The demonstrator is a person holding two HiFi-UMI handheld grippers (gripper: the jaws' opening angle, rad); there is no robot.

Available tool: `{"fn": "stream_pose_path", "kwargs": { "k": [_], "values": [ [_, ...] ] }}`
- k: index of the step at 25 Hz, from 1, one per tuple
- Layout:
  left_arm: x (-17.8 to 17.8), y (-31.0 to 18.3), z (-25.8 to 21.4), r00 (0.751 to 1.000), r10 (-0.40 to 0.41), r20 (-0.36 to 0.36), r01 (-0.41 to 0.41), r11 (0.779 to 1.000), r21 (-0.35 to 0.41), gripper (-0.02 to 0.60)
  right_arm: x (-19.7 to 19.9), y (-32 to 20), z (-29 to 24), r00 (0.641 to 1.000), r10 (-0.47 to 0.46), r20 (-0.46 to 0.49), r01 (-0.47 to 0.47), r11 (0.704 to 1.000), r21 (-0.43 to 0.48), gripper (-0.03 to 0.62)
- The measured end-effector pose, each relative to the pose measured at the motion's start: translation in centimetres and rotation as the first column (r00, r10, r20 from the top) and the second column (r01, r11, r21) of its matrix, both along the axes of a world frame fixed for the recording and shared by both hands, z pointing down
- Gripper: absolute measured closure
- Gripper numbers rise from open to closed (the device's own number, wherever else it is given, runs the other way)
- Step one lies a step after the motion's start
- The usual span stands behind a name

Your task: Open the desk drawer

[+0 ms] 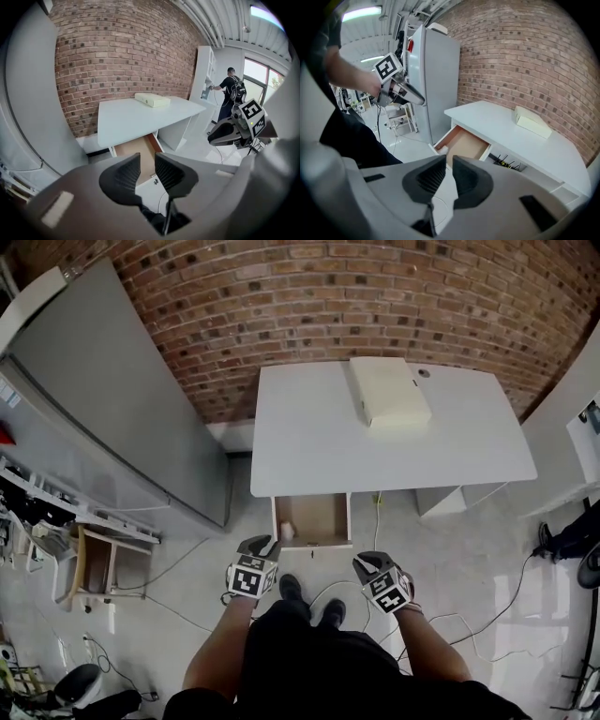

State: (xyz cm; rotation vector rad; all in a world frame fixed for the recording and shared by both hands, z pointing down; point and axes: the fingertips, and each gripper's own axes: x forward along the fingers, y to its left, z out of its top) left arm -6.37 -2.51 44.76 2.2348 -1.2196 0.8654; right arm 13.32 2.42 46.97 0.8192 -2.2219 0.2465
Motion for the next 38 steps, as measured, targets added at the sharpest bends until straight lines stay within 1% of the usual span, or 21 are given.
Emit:
{"fn": "stream_pose_path", "kwargs": {
  "k": [4, 9, 13, 16, 18, 23, 27, 30, 35, 38],
  "values": [
    [0.8, -0.3, -2.6, 0.999, -0.003, -0.052, 0.005, 0.999, 0.032, 0.489, -0.2, -0.9, -2.4, 0.999, 0.004, 0.036, -0.005, 1.000, 0.024, 0.546],
    [0.0, -1.0, -4.8, 0.995, -0.003, -0.097, 0.009, 0.998, 0.064, 0.500, -1.2, -2.3, -4.5, 0.995, 0.034, 0.090, -0.036, 0.999, 0.029, 0.551],
    [-1.8, -1.4, -6.5, 0.992, -0.016, -0.125, 0.027, 0.996, 0.086, 0.509, -2.7, -3.3, -5.7, 0.991, 0.049, 0.124, -0.052, 0.998, 0.025, 0.557],
    [-3.8, -1.6, -6.9, 0.985, -0.041, -0.165, 0.054, 0.996, 0.071, 0.515, -4.8, -4.3, -6.5, 0.991, 0.050, 0.123, -0.054, 0.998, 0.025, 0.563],
    [-4.9, -1.8, -7.0, 0.981, -0.051, -0.187, 0.063, 0.996, 0.061, 0.522, -6.3, -4.9, -7.5, 0.987, 0.053, 0.151, -0.060, 0.997, 0.043, 0.568],
    [-7.5, -3.1, -8.2, 0.974, -0.059, -0.219, 0.079, 0.993, 0.082, 0.529, -9.1, -6.1, -10.4, 0.980, 0.061, 0.188, -0.078, 0.993, 0.084, 0.576],
    [-9.3, -4.3, -9.3, 0.969, -0.048, -0.243, 0.075, 0.992, 0.102, 0.533, -10.6, -7.4, -13.6, 0.961, 0.125, 0.247, -0.157, 0.981, 0.115, 0.580],
    [-10.3, -5.5, -10.8, 0.967, -0.027, -0.253, 0.064, 0.988, 0.138, 0.535, -11.3, -8.0, -15.9, 0.938, 0.152, 0.311, -0.199, 0.972, 0.124, 0.582],
    [-10.9, -7.2, -14.1, 0.960, -0.001, -0.281, 0.060, 0.977, 0.203, 0.541, -11.6, -8.1, -19.3, 0.908, 0.146, 0.393, -0.223, 0.962, 0.158, 0.582],
    [-10.9, -7.7, -16.4, 0.958, 0.016, -0.287, 0.059, 0.967, 0.250, 0.543, -11.8, -8.3, -21.1, 0.890, 0.120, 0.440, -0.216, 0.960, 0.176, 0.582]
  ]
}}
